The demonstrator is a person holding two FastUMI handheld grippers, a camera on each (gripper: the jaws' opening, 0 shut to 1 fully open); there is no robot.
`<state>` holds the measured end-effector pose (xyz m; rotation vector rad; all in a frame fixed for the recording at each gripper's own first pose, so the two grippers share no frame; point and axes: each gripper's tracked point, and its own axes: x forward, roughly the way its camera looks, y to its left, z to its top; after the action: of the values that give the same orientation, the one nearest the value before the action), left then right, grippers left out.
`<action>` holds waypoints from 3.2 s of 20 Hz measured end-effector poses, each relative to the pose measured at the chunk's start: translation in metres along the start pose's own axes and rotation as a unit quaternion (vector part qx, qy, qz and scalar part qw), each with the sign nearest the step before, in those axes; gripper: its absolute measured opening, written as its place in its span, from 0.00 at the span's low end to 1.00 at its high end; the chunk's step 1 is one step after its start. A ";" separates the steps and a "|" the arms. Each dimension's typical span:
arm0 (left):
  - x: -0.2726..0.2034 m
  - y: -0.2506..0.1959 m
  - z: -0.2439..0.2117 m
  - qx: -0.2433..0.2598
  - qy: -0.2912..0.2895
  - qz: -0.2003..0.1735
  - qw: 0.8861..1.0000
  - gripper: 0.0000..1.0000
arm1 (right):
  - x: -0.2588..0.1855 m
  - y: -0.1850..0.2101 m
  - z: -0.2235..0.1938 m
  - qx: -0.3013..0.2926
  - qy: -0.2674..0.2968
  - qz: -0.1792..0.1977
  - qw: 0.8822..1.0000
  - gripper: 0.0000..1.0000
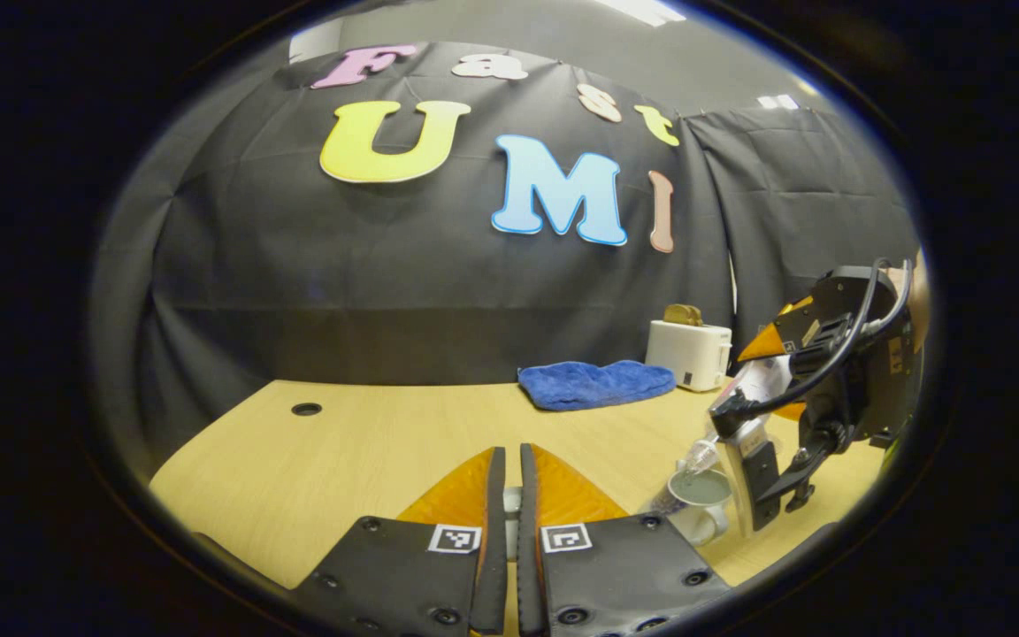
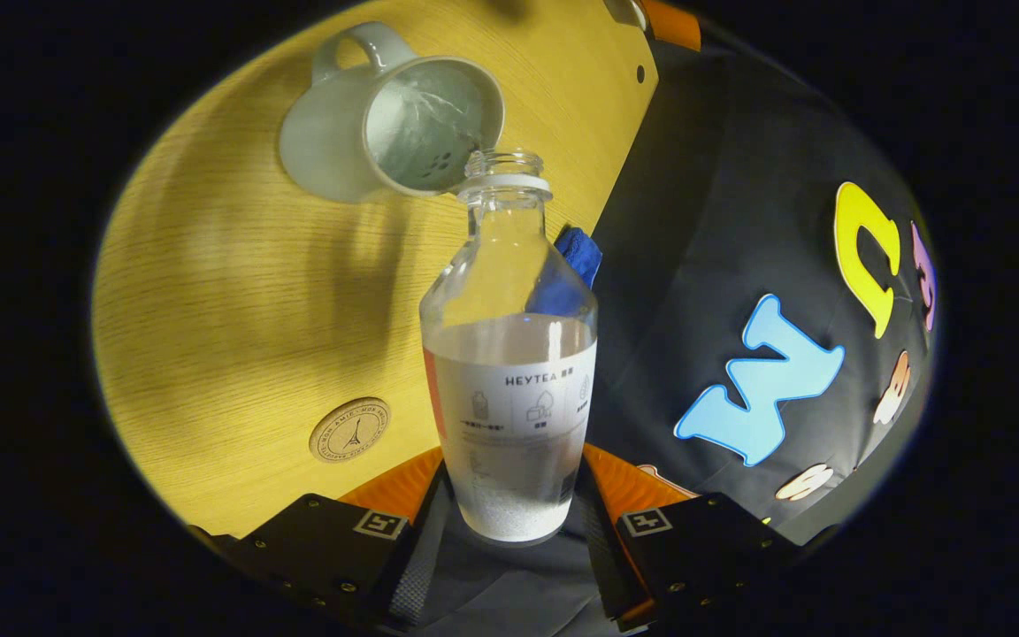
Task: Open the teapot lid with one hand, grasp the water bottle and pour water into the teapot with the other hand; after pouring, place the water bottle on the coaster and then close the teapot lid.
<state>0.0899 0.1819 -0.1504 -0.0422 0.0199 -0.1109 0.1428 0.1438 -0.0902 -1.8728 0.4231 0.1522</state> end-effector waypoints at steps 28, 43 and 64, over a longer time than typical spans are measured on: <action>-0.016 -0.004 0.001 0.000 -0.005 0.025 1.000 0.11 | -0.025 -0.027 0.001 -0.083 -0.051 -0.076 0.992 0.73; -0.013 -0.023 0.025 0.010 0.015 0.079 0.997 0.11 | -0.001 0.045 0.014 0.270 -0.131 0.064 0.952 0.73; 0.015 -0.157 0.043 0.013 0.033 0.105 0.994 0.11 | 0.052 0.081 -0.033 0.725 -0.219 0.136 0.638 0.74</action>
<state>0.0881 0.0265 -0.1015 -0.0109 0.0895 0.0975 0.1582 0.0792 -0.1669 -0.1141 0.2933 0.3290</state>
